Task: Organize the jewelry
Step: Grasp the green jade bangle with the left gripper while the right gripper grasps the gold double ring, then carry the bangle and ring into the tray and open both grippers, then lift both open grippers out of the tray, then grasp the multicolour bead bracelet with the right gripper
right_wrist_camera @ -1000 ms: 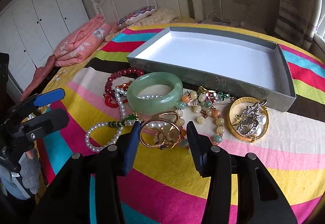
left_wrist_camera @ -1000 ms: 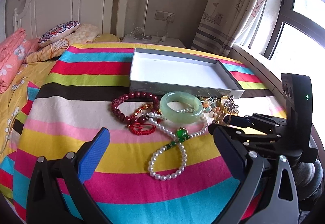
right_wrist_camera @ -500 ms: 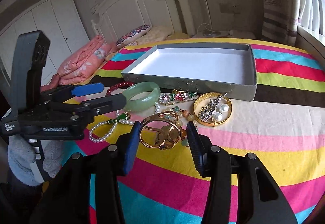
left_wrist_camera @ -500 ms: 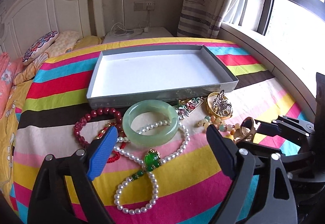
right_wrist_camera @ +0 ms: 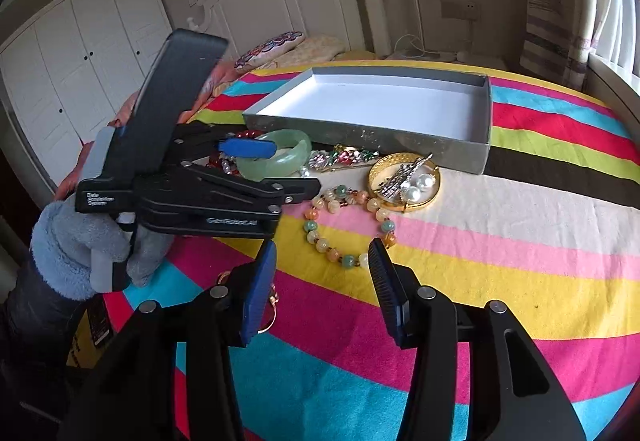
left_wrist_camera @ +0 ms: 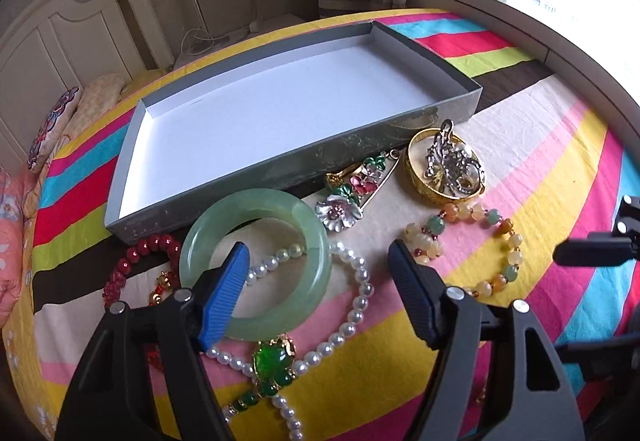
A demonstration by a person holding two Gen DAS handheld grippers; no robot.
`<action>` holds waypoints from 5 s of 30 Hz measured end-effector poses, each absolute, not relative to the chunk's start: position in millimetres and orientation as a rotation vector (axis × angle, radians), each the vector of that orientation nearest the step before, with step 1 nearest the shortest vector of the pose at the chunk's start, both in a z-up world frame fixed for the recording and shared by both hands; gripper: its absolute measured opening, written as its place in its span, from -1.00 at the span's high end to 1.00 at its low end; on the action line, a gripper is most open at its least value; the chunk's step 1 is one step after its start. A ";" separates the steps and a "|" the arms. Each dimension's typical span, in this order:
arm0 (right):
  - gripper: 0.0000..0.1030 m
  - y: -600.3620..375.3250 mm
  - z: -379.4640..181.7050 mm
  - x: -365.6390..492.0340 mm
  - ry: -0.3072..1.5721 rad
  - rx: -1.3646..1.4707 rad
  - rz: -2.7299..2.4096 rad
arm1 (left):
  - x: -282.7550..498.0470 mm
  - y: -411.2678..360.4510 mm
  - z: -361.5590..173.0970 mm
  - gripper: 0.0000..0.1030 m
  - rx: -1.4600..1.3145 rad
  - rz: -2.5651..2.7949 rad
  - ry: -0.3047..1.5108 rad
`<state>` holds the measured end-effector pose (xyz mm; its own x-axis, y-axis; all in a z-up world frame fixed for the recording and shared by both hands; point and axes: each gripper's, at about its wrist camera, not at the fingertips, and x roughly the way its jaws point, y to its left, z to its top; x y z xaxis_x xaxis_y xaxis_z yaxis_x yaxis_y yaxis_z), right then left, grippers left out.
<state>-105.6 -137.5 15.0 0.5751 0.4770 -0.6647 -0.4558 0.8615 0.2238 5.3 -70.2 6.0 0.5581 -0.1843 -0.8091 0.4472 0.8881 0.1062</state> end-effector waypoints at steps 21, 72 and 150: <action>0.46 -94.8 4.2 -110.0 0.813 -0.097 0.554 | -9.6 -37.4 18.4 0.77 0.139 -0.486 0.883; 0.41 -168.5 10.3 82.2 0.798 0.258 0.278 | 128.2 -10.6 71.9 0.84 -0.235 -0.377 0.788; 0.67 -75.3 -3.5 -34.5 0.869 -0.162 0.301 | -102.0 94.3 29.4 -0.95 -0.327 -0.319 0.591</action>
